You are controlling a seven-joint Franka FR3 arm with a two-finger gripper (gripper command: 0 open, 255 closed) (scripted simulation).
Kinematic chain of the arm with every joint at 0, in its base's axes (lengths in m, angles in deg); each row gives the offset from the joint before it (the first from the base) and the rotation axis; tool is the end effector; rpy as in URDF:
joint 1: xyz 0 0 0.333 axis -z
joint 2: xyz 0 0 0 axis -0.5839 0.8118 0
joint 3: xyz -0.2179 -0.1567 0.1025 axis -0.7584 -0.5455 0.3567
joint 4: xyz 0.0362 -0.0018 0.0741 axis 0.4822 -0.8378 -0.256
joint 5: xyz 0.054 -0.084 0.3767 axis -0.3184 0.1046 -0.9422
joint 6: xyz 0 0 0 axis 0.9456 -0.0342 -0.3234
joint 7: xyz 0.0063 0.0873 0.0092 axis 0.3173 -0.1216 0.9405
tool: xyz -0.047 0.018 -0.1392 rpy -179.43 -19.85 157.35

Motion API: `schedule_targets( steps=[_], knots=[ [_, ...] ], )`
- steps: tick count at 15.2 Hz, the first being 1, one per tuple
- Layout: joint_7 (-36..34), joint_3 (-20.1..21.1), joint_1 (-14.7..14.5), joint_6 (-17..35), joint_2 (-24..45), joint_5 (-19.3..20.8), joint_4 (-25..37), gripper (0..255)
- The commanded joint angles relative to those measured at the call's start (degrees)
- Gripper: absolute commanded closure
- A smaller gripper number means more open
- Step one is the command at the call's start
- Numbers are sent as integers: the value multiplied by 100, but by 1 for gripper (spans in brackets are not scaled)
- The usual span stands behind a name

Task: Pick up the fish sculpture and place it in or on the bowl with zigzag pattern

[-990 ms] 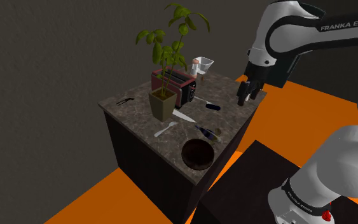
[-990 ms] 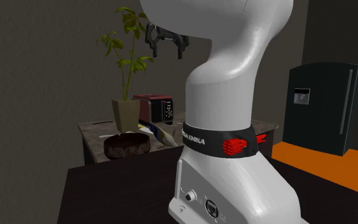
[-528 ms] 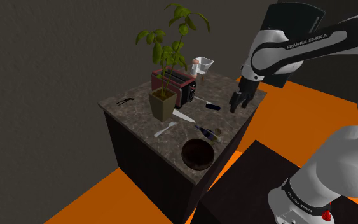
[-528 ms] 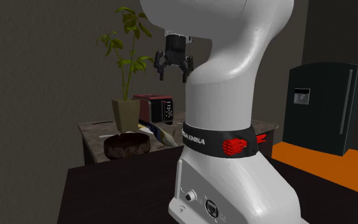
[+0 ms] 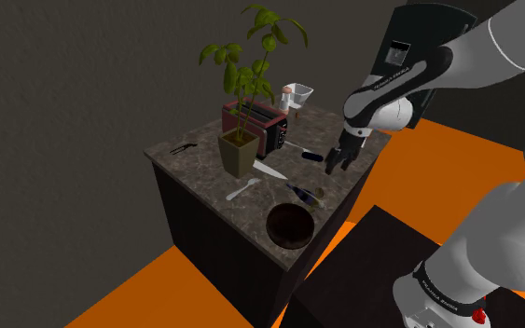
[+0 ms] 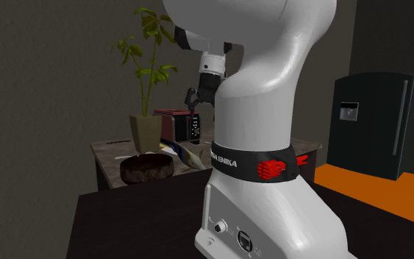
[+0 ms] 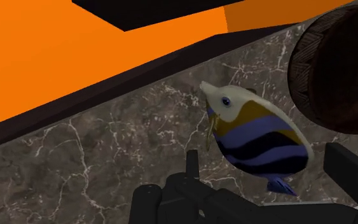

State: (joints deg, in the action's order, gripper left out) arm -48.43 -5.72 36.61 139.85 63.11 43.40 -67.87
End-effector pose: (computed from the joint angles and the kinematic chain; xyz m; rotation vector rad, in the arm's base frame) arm 0.3994 -0.1541 0.2180 -2.9571 0.2519 -0.0239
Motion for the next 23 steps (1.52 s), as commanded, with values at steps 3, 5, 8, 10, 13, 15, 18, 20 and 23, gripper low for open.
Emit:
schedule_targets(
  steps=[3,5,8,10,13,15,18,20,23],
  knots=[
    [1174,-88,-64,484,1122,-1406,391,0],
    [1764,52,79,581,1684,-2126,680,0],
    [2249,280,286,675,2202,-2733,955,0],
    [2378,379,320,774,2361,-2919,990,0],
    [2571,530,375,918,2603,-3196,1054,0],
    [2671,613,408,992,2731,-3337,1093,0],
    [2671,614,409,992,2731,-3337,1093,0],
    [2671,614,409,992,2731,-3337,1093,0],
    [2670,613,408,992,2730,-3336,1092,255]
  ],
)
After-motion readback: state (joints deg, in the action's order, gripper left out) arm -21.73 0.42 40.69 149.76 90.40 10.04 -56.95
